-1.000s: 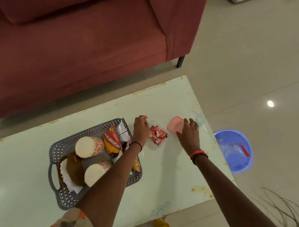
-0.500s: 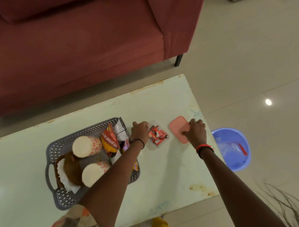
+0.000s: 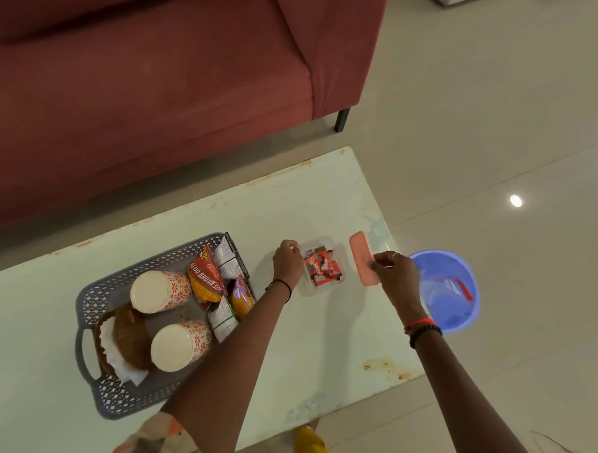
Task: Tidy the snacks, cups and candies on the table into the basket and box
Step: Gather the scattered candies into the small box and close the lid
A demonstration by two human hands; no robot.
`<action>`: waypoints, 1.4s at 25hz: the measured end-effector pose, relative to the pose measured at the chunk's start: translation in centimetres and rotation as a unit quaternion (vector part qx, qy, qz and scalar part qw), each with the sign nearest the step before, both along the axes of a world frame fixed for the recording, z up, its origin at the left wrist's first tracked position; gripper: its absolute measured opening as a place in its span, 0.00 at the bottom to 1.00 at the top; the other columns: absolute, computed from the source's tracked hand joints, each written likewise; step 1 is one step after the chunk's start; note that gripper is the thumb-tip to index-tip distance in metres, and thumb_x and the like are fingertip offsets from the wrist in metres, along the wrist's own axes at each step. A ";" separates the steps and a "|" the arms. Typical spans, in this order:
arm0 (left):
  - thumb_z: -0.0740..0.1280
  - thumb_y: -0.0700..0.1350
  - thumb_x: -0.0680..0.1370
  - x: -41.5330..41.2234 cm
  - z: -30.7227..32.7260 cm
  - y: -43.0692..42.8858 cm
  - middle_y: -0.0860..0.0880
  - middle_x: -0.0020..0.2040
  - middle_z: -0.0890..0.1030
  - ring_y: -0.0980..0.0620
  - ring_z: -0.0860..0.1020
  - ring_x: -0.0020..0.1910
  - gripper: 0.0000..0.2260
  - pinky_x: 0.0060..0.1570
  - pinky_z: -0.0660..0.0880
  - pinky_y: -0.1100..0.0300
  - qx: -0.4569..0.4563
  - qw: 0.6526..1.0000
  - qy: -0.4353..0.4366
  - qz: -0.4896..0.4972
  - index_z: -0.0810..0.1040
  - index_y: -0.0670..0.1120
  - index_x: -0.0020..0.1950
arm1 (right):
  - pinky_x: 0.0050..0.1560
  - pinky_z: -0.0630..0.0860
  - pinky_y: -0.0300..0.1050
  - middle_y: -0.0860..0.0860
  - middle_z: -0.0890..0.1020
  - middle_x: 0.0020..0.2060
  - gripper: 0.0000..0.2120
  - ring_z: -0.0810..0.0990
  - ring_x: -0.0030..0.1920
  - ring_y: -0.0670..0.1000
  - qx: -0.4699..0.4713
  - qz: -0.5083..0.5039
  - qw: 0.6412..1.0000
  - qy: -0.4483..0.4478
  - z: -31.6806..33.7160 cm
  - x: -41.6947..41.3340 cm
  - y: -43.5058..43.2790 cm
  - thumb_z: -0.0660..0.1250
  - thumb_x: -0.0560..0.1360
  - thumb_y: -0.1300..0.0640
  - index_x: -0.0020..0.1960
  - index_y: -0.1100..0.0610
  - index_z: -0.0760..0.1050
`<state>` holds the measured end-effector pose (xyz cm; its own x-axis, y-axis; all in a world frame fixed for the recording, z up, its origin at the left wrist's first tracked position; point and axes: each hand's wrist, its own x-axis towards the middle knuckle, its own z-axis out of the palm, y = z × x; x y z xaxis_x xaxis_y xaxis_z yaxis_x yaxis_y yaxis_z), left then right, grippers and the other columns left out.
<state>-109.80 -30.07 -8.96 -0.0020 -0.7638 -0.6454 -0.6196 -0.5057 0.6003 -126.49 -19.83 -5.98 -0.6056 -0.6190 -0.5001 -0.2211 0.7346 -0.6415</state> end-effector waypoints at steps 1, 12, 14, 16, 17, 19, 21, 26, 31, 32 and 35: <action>0.55 0.36 0.79 0.0 0.0 0.2 0.36 0.61 0.76 0.38 0.75 0.60 0.13 0.61 0.73 0.49 0.021 0.999 0.017 0.040 0.73 0.36 0.60 | 0.37 0.72 0.38 0.57 0.84 0.45 0.07 0.78 0.39 0.51 -0.006 0.007 1.000 0.028 0.5 0.7 -0.1 0.70 0.73 0.61 0.49 0.62 0.80; 0.60 0.53 0.79 1.1 0.7 3.1 0.43 0.48 0.81 0.46 0.80 0.48 0.17 0.49 0.78 0.51 0.152 0.952 0.168 0.203 0.78 0.41 0.56 | 0.37 0.75 0.45 0.57 0.76 0.52 0.09 0.80 0.46 0.57 0.017 0.259 0.952 0.164 -0.2 10.4 -1.3 0.59 0.78 0.66 0.57 0.63 0.72; 0.63 0.51 0.78 1.2 0.4 3.1 0.42 0.48 0.81 0.47 0.80 0.47 0.14 0.51 0.78 0.50 0.137 0.962 0.165 0.170 0.79 0.41 0.52 | 0.41 0.77 0.47 0.58 0.76 0.52 0.11 0.79 0.47 0.58 0.015 0.282 0.946 0.159 -0.7 10.7 -1.7 0.58 0.77 0.69 0.58 0.64 0.72; 0.66 0.46 0.77 1.4 0.3 3.2 0.40 0.52 0.82 0.47 0.80 0.47 0.13 0.52 0.78 0.49 0.117 0.972 0.148 0.140 0.79 0.39 0.56 | 0.43 0.77 0.47 0.58 0.75 0.52 0.11 0.78 0.48 0.58 0.014 0.301 0.940 0.159 -0.8 10.7 -2.1 0.58 0.77 0.69 0.56 0.65 0.75; 0.67 0.44 0.76 1.4 0.4 3.1 0.39 0.54 0.82 0.47 0.80 0.47 0.14 0.52 0.79 0.48 0.107 0.977 0.135 0.129 0.77 0.38 0.59 | 0.43 0.76 0.46 0.59 0.75 0.51 0.09 0.77 0.49 0.58 0.012 0.303 0.936 0.181 -0.8 10.5 -2.2 0.60 0.76 0.69 0.53 0.65 0.77; 0.68 0.42 0.76 1.4 0.4 3.0 0.37 0.56 0.81 0.46 0.78 0.47 0.16 0.52 0.79 0.48 0.089 0.984 0.113 0.108 0.75 0.38 0.62 | 0.48 0.73 0.48 0.58 0.76 0.52 0.06 0.75 0.52 0.59 0.018 0.298 0.915 0.269 -0.8 10.0 -2.0 0.65 0.74 0.65 0.44 0.62 0.81; 0.68 0.41 0.75 1.3 0.5 3.0 0.37 0.56 0.80 0.46 0.77 0.46 0.16 0.52 0.79 0.48 0.077 0.987 0.104 0.094 0.76 0.38 0.62 | 0.60 0.70 0.51 0.59 0.74 0.62 0.06 0.72 0.62 0.60 0.020 0.298 0.908 0.293 -1.1 9.3 -1.4 0.66 0.75 0.61 0.47 0.58 0.83; 0.67 0.40 0.75 1.1 0.5 3.1 0.39 0.53 0.81 0.46 0.77 0.45 0.13 0.52 0.79 0.49 0.063 0.989 0.102 0.085 0.78 0.38 0.59 | 0.68 0.70 0.51 0.58 0.60 0.74 0.23 0.60 0.74 0.58 -0.012 0.264 0.956 0.125 -1.3 8.0 -0.9 0.62 0.77 0.66 0.71 0.56 0.67; 0.66 0.42 0.77 1.0 0.4 3.2 0.39 0.47 0.81 0.39 0.80 0.48 0.12 0.53 0.78 0.42 0.055 0.992 0.091 0.070 0.80 0.36 0.55 | 0.62 0.75 0.50 0.58 0.55 0.76 0.22 0.64 0.72 0.58 0.011 0.244 0.965 0.097 -1.2 7.8 -1.6 0.61 0.78 0.65 0.71 0.62 0.64; 0.66 0.41 0.76 1.0 0.4 3.3 0.37 0.48 0.82 0.40 0.79 0.47 0.11 0.53 0.78 0.41 0.049 0.993 0.086 0.066 0.80 0.36 0.55 | 0.61 0.75 0.49 0.59 0.58 0.75 0.23 0.66 0.71 0.59 0.019 0.248 0.963 0.107 -1.3 7.8 -1.8 0.60 0.79 0.65 0.72 0.63 0.62; 0.66 0.39 0.76 0.9 0.5 3.2 0.35 0.52 0.82 0.39 0.80 0.49 0.11 0.53 0.78 0.42 0.033 0.995 0.073 0.062 0.79 0.36 0.56 | 0.60 0.74 0.47 0.59 0.66 0.70 0.24 0.71 0.65 0.58 0.028 0.270 0.950 0.152 -1.5 7.8 -2.2 0.59 0.79 0.66 0.74 0.64 0.59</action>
<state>-108.93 -26.82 -8.46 -0.0086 -0.7197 -0.6942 -0.4582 -0.6143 0.6424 -118.68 -22.05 -7.48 -0.3292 -0.8582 -0.3939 -0.7445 0.4925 -0.4508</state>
